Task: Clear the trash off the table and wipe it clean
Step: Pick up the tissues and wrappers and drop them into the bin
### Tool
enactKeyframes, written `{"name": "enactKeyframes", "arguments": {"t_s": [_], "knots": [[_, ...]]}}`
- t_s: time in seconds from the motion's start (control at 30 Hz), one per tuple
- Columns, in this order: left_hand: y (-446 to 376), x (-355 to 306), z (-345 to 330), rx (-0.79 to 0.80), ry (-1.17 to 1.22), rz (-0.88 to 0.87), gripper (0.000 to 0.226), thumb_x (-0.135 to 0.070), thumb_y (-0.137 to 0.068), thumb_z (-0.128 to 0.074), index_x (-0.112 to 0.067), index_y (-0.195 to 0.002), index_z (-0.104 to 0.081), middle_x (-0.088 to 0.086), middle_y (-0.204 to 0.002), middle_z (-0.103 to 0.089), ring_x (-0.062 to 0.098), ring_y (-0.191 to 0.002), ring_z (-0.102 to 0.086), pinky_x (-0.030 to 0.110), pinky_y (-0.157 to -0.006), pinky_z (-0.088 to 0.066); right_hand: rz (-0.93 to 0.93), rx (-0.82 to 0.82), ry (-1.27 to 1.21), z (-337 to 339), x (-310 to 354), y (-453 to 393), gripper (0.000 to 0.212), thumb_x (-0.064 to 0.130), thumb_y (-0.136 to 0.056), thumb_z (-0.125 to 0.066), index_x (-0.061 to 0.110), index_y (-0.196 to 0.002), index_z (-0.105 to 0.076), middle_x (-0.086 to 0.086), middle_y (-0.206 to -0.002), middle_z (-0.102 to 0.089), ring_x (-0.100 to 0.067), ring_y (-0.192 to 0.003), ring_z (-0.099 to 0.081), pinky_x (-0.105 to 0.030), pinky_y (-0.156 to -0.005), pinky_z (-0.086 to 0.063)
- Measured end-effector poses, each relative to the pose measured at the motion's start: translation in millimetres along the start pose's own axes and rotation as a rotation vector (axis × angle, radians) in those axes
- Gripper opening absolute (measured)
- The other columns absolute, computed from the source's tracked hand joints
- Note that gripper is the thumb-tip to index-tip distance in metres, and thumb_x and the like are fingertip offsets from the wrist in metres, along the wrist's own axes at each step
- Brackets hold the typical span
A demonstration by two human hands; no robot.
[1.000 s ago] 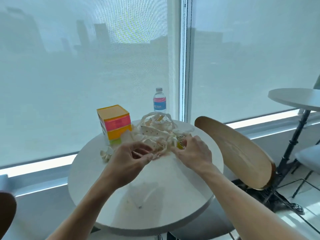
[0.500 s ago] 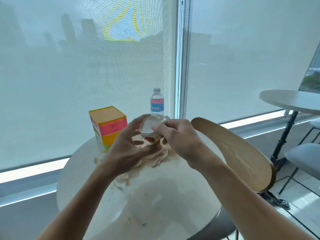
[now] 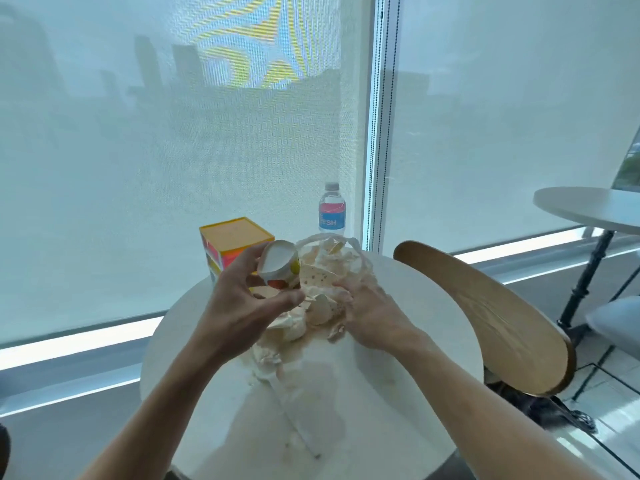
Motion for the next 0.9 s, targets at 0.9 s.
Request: {"name": "enactKeyframes", "arguments": {"t_s": [0.9], "knots": [[46.9, -39.5, -50.6, -0.086, 0.013, 0.046, 0.06, -0.01, -0.068, -0.085, -0.028, -0.119, -0.06, -0.014, -0.095, -0.073, 0.004, -0.09, -0.07, 0.013, -0.067, -0.052, -0.116, -0.409, -1.411, 89.6, -39.5, 80.1, 0.017, -0.008, -0.09, -0.06, 0.008, -0.086, -0.065, -0.012, -0.076, -0.073, -0.019, -0.064, -0.07, -0.028, -0.066, -0.06]]}}
Point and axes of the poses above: each hand's wrist, its own y-axis away from the middle knuckle, its own z-axis out of the back of the hand, x = y × z, the point moved 3 cm from there along -y, towards the middle knuckle
